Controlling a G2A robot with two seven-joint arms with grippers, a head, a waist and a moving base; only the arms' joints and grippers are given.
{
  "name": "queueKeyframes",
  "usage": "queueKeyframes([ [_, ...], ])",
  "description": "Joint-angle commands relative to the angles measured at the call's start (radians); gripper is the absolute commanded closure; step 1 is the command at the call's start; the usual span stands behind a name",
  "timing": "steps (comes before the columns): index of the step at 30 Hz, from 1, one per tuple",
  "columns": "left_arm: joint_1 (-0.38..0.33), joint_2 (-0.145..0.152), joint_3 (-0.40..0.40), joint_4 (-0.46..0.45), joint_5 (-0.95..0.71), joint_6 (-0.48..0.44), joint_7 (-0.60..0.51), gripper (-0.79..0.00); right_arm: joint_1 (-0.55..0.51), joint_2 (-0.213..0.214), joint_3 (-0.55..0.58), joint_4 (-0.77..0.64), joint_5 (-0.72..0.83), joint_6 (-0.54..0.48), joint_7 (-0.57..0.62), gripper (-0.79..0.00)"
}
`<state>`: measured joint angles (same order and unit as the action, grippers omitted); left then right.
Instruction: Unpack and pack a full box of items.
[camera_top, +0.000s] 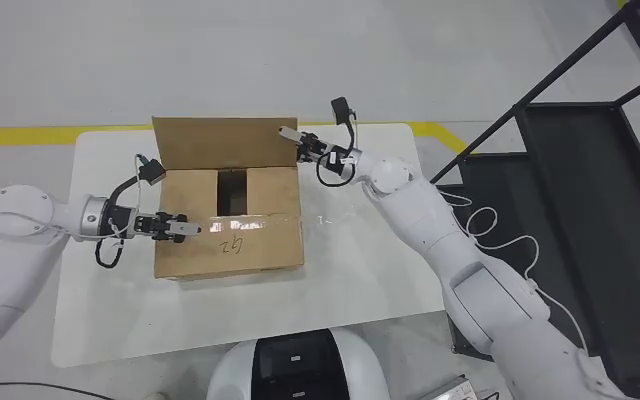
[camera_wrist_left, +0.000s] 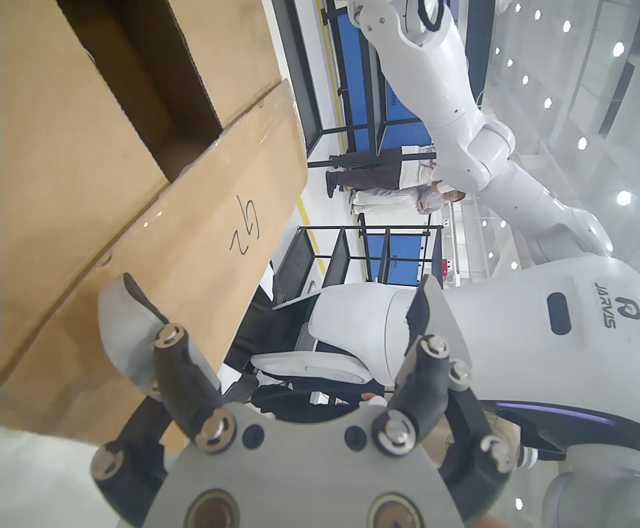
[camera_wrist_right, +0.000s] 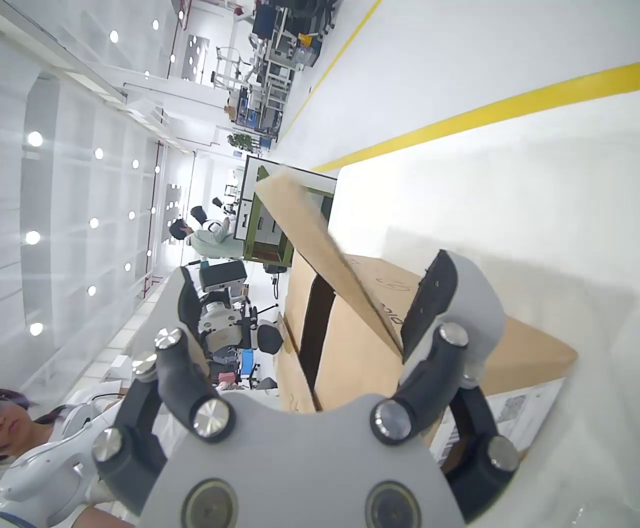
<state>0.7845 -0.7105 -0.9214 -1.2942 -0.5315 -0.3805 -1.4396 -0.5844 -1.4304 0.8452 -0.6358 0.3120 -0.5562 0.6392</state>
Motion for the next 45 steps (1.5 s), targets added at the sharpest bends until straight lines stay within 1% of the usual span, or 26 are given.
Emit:
queueKeyframes([
  [1,-0.003,-0.001,0.0,0.001,0.0,0.0,0.0,-0.785,0.015,-0.009,-0.001,0.02,0.008,-0.026,0.0,-0.785],
  [6,-0.002,-0.001,-0.003,0.001,0.001,-0.003,0.003,-0.785,0.027,-0.017,0.008,0.049,0.025,-0.108,0.027,-0.785],
  [12,0.0,-0.003,-0.001,-0.005,0.005,-0.008,0.008,-0.785,0.012,-0.011,0.031,0.025,0.045,-0.202,0.106,-0.785],
  [14,-0.001,-0.004,0.0,-0.008,0.008,-0.009,0.009,-0.785,0.003,-0.004,0.041,0.009,0.043,-0.221,0.13,-0.785],
  [18,-0.001,-0.003,-0.001,-0.016,0.021,-0.012,0.012,-0.785,-0.021,0.011,0.061,-0.044,0.033,-0.226,0.183,-0.785],
  [22,0.007,0.0,-0.011,-0.026,0.03,-0.019,0.019,-0.785,-0.056,0.031,0.083,-0.134,0.017,-0.197,0.238,-0.785],
  [27,0.026,0.005,-0.026,-0.049,0.044,-0.026,0.026,-0.785,-0.119,0.058,0.114,-0.288,-0.011,-0.135,0.29,-0.785],
  [31,0.041,0.008,-0.037,-0.068,0.051,-0.032,0.032,-0.785,-0.178,0.078,0.162,-0.412,-0.021,-0.115,0.264,-0.785],
  [35,0.058,0.013,-0.053,-0.097,0.065,-0.042,0.043,-0.785,-0.233,0.094,0.211,-0.523,-0.062,-0.092,0.194,-0.785],
  [38,0.079,0.024,-0.078,-0.112,0.081,-0.048,0.048,-0.785,-0.271,0.102,0.233,-0.586,-0.09,-0.033,0.15,-0.785],
  [41,0.114,0.036,-0.11,-0.128,0.082,-0.047,0.047,-0.785,-0.292,0.107,0.236,-0.617,-0.095,0.032,0.165,-0.785],
  [45,0.159,0.05,-0.146,-0.133,0.085,-0.049,0.049,-0.785,-0.296,0.108,0.229,-0.613,-0.105,0.065,0.166,-0.785],
])
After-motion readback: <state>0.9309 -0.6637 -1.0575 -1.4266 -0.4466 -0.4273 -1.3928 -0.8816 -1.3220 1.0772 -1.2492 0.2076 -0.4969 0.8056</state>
